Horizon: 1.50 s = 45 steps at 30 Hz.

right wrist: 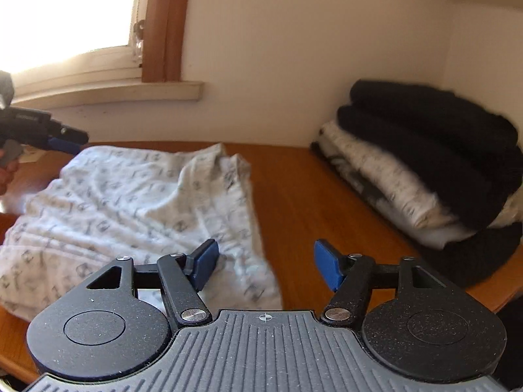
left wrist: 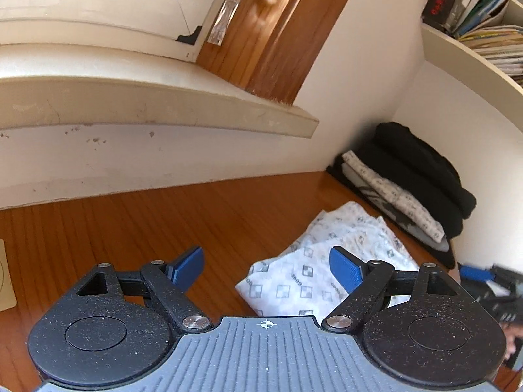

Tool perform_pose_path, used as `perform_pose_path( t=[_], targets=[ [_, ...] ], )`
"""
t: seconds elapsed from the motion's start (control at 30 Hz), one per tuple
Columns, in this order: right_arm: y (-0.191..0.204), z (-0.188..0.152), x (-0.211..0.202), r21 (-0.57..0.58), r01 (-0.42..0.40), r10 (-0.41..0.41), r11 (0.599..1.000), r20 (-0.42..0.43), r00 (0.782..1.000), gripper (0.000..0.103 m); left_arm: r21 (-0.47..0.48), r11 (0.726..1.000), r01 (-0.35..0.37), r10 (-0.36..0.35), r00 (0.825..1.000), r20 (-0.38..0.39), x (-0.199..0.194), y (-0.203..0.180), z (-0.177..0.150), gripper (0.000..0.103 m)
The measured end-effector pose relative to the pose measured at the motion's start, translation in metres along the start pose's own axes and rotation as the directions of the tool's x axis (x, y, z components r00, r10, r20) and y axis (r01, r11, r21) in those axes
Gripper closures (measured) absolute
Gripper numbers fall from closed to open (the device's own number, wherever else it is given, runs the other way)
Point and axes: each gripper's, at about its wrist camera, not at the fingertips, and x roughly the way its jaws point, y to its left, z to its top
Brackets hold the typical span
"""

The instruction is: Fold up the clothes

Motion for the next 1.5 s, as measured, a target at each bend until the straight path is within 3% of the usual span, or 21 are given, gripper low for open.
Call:
perform_pose_path(
  t=[0.07, 0.2, 0.23, 0.27, 0.3, 0.4, 0.5, 0.53, 0.57, 0.63, 0.7, 0.8, 0.93, 1.07, 1.23, 1.5],
  targets=[
    [0.006, 0.014, 0.003, 0.002, -0.05, 0.05, 0.999, 0.024, 0.998, 0.038, 0.027, 1.0, -0.005, 0.005, 1.0, -0.006, 0.003, -0.001, -0.004, 0.017],
    [0.021, 0.05, 0.043, 0.015, -0.18, 0.181, 0.984, -0.022, 0.983, 0.039, 0.026, 0.999, 0.022, -0.022, 1.0, -0.003, 0.003, 0.002, -0.007, 0.016],
    [0.022, 0.06, 0.058, 0.037, -0.209, 0.21, 0.977, -0.048, 0.976, 0.043, 0.017, 0.999, 0.036, -0.036, 0.999, 0.003, 0.002, 0.004, -0.008, 0.016],
    [0.024, 0.069, 0.073, 0.06, -0.236, 0.24, 0.97, -0.074, 0.968, 0.055, 0.017, 0.999, 0.035, -0.035, 0.999, 0.001, 0.002, 0.004, -0.009, 0.016],
    [0.025, 0.078, 0.088, 0.082, -0.258, 0.266, 0.963, -0.1, 0.959, 0.057, 0.017, 0.999, 0.034, -0.034, 0.999, -0.001, 0.002, 0.005, -0.01, 0.016],
    [0.028, 0.095, 0.125, 0.089, -0.199, 0.212, 0.976, -0.169, 0.963, 0.055, 0.021, 0.999, 0.037, -0.037, 0.999, 0.005, 0.001, 0.005, -0.01, 0.016],
    [0.023, 0.101, 0.147, 0.154, -0.234, 0.263, 0.96, -0.201, 0.944, 0.059, 0.017, 0.999, 0.033, -0.033, 0.999, 0.005, 0.001, 0.006, -0.01, 0.016],
    [0.024, 0.103, 0.15, 0.154, -0.238, 0.267, 0.959, -0.203, 0.942, 0.09, 0.014, 0.999, 0.034, -0.034, 0.999, 0.006, 0.001, 0.006, -0.01, 0.016],
    [0.024, 0.105, 0.151, 0.147, -0.224, 0.25, 0.963, -0.187, 0.95, 0.099, 0.013, 0.999, 0.033, -0.033, 0.999, 0.007, 0.001, 0.007, -0.01, 0.016],
    [0.02, 0.109, 0.142, 0.147, -0.197, 0.215, 0.969, -0.122, 0.969, 0.1, 0.008, 0.999, 0.033, -0.033, 0.999, 0.006, 0.002, 0.007, -0.01, 0.016],
    [0.014, 0.113, 0.137, 0.145, -0.142, 0.153, 0.979, -0.069, 0.986, 0.099, 0.01, 0.999, 0.031, -0.031, 1.0, 0.003, 0.002, 0.007, -0.01, 0.016],
    [0.009, 0.109, 0.135, 0.131, -0.125, 0.137, 0.983, -0.084, 0.987, 0.096, 0.022, 0.999, 0.029, -0.029, 1.0, 0.004, 0.002, 0.006, -0.01, 0.016],
    [0.009, 0.096, 0.103, 0.085, -0.152, 0.157, 0.985, -0.049, 0.986, 0.067, 0.05, 0.998, 0.034, -0.035, 0.999, 0.003, 0.002, 0.001, -0.012, 0.009],
    [0.012, 0.063, 0.048, 0.023, -0.198, 0.199, 0.98, -0.026, 0.98, 0.05, 0.086, 0.996, 0.038, -0.039, 0.999, 0.004, 0.002, -0.004, -0.014, 0.007],
    [0.023, 0.014, -0.004, -0.002, -0.248, 0.248, 0.969, -0.018, 0.969, 0.042, 0.107, 0.994, 0.028, -0.028, 1.0, -0.002, 0.003, -0.008, -0.016, 0.007],
    [0.018, -0.032, -0.023, 0.014, -0.258, 0.258, 0.966, -0.032, 0.966, 0.043, 0.101, 0.995, 0.012, -0.012, 1.0, -0.002, 0.004, -0.007, -0.015, 0.006]
  ],
)
